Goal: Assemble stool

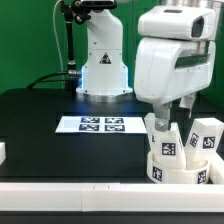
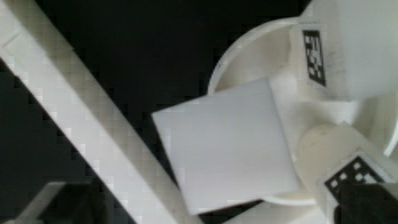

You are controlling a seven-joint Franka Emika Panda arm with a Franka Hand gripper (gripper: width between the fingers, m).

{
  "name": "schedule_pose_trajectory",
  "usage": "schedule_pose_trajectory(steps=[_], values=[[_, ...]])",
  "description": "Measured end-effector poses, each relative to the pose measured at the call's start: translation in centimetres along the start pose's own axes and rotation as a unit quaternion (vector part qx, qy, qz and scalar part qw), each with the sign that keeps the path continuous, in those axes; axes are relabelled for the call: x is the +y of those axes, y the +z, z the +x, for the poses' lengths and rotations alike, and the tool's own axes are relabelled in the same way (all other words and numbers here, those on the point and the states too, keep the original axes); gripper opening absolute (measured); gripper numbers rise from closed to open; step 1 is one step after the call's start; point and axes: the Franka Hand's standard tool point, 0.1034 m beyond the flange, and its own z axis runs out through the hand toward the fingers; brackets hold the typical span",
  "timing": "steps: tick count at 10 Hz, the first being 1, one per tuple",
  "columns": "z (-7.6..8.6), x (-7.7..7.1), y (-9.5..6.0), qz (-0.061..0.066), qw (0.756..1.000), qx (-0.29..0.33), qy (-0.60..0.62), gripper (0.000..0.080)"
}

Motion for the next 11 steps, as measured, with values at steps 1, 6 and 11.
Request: schedule_pose_trajectory(steps=[1, 6, 11], values=[[-0.13, 0.04, 0.29, -0.001, 1.000, -0.004, -0.022, 0.0649], [0.03, -0.01, 0.82, 0.000, 1.000, -0.009, -0.008, 0.0401], [-0.03, 0.11, 0.74, -0.001, 0.998, -0.008, 0.062, 0.0338]])
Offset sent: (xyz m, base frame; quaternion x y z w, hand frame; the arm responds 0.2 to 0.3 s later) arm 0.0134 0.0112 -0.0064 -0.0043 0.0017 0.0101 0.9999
